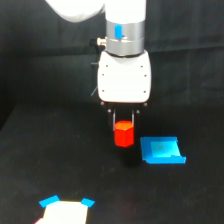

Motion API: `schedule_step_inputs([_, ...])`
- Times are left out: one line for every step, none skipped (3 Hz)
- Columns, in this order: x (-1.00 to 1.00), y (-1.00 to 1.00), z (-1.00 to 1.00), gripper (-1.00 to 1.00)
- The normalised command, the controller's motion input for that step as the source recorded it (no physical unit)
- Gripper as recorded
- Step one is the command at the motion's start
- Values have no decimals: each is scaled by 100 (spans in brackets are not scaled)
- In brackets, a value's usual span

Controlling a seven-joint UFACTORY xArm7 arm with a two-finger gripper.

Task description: Pick up the red object from the table

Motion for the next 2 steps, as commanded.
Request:
schedule_step_inputs([-31,12,100,-37])
schedule_step_inputs([28,-2,88,-93])
